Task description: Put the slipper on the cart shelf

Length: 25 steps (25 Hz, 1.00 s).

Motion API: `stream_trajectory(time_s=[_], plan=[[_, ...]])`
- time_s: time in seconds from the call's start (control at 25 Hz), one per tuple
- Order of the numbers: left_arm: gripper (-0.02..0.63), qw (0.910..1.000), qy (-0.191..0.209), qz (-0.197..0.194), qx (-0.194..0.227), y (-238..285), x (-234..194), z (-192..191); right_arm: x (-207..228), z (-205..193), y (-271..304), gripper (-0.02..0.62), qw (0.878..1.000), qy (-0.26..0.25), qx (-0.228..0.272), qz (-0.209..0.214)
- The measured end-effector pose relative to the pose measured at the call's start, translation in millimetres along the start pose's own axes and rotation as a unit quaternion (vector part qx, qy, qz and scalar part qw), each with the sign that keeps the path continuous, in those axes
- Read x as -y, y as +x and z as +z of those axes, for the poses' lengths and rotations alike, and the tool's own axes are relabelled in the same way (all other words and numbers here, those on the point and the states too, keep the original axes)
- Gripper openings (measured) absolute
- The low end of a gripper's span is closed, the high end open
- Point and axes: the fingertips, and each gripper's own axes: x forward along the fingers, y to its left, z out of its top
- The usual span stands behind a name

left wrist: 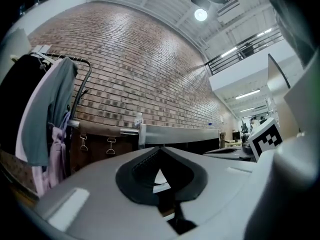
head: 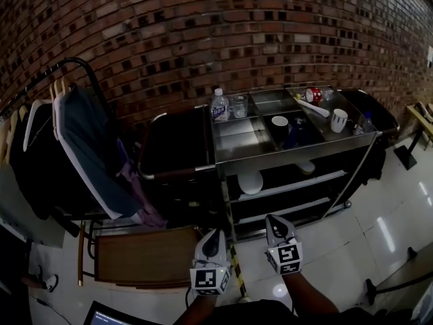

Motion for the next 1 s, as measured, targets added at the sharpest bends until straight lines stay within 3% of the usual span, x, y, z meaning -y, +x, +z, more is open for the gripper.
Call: stream_trajectory(time_s=[0.24,0.64,1.0], plan=[[0.015,1.0000,0.003,-0.001,0.000,-7,4,4,-19,-5,-19,0.002,1.000,0.014,-0.016,-0.004],[0.015,0.9999,0.010,0.001,0.009,-13,5,17,-47,24,-21,0.002,0.999,-0.014,0.026,0.012],[0.015,0.9999,0.009,0.005,0.009,-17,8,18,-50,23,-25,0.002,0.999,-0.025,0.032,0.010]])
